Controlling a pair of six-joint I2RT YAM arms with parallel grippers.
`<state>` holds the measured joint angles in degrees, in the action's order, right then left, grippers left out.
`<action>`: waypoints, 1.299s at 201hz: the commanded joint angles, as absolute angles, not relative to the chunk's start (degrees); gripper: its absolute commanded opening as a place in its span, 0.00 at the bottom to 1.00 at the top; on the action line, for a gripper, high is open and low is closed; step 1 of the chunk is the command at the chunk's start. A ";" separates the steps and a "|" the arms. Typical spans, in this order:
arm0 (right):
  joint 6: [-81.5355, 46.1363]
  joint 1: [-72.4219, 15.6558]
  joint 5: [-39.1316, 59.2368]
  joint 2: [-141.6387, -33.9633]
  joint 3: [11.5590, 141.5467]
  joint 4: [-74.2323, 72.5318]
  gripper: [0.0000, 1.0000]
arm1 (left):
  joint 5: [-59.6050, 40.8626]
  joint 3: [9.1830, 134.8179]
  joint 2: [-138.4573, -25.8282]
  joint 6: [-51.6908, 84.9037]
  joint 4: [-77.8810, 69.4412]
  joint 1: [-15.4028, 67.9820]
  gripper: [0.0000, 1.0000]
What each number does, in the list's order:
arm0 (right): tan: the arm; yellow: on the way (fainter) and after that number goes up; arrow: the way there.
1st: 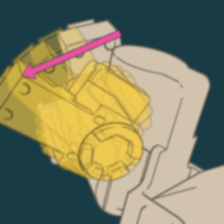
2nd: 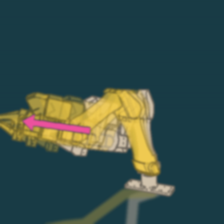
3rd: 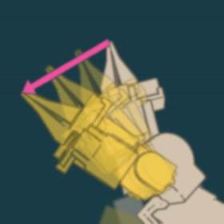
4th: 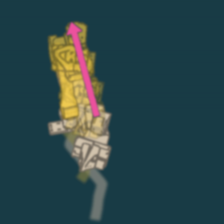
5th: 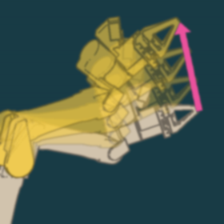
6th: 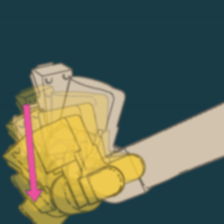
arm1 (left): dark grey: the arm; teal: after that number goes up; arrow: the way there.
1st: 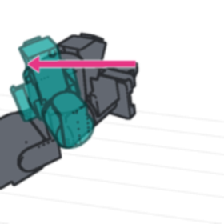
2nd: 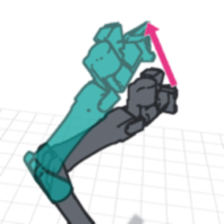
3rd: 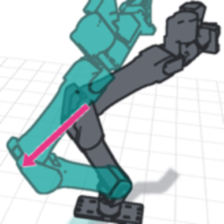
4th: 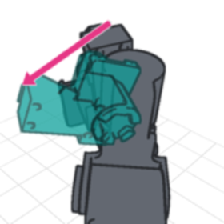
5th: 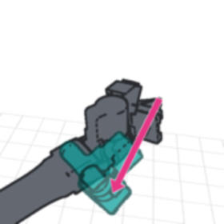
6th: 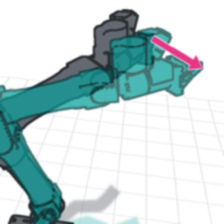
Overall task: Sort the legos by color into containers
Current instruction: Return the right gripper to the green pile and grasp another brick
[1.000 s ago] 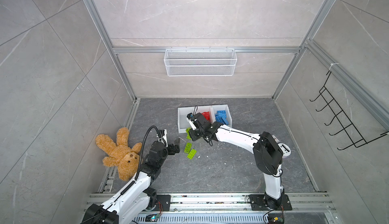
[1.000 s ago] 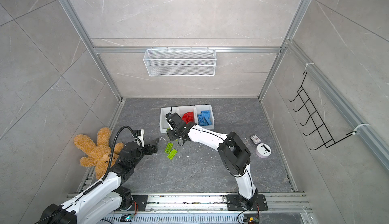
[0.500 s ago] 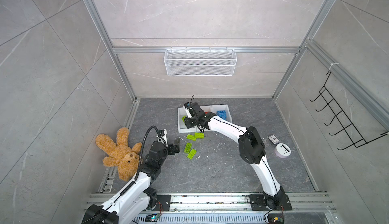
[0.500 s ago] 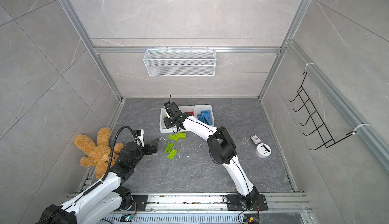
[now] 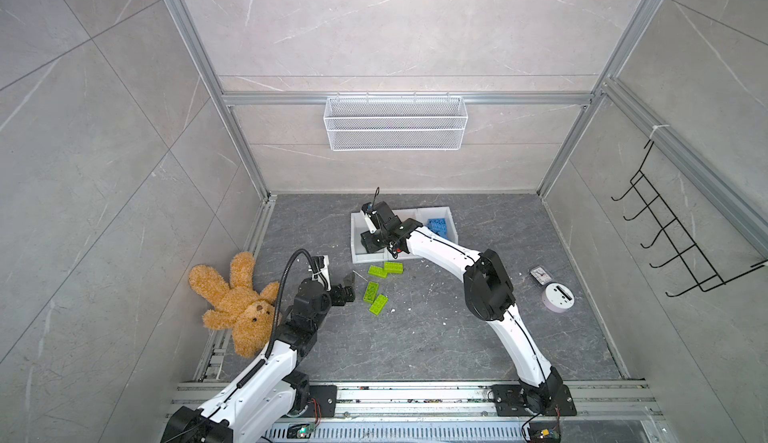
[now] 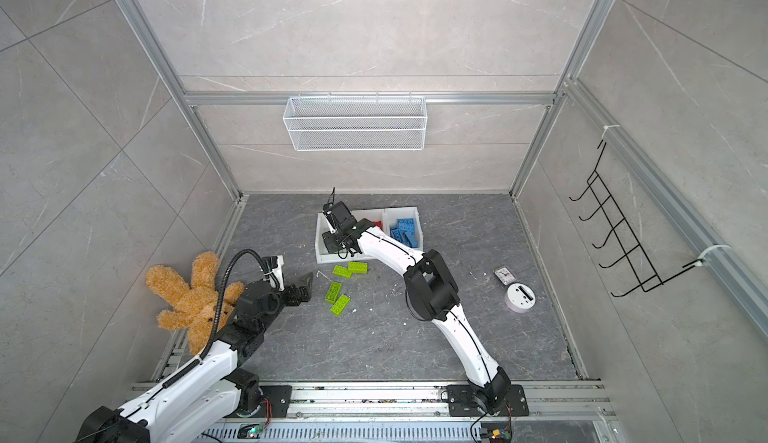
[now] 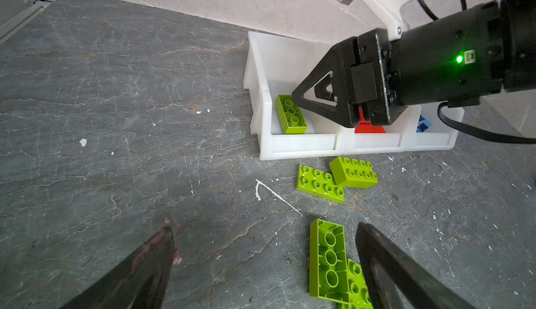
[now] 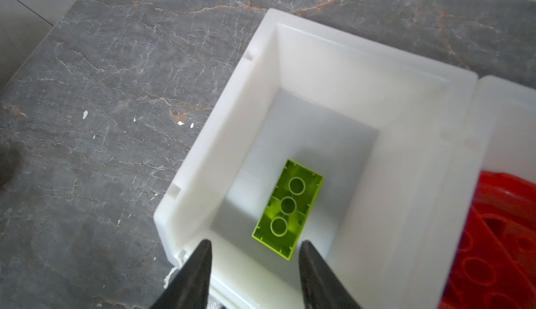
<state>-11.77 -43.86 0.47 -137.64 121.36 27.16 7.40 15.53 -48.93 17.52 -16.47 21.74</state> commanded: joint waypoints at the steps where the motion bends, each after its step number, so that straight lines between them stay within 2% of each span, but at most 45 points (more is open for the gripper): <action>1: -10.98 -44.61 3.20 -131.33 116.99 26.98 0.56 | 8.08 17.41 -47.69 16.70 -17.58 21.53 0.99; 57: -15.83 -48.67 3.00 -114.14 90.28 17.24 0.60 | 9.81 16.62 -45.96 16.96 -17.49 21.49 0.99; 99: -19.47 -50.68 5.44 -111.08 76.97 10.21 0.64 | 9.48 16.85 -46.92 17.05 -17.75 21.54 0.99; 261: -18.90 -53.54 7.37 -122.01 85.02 12.71 0.68 | 12.90 15.81 -43.65 17.78 -16.63 21.51 0.99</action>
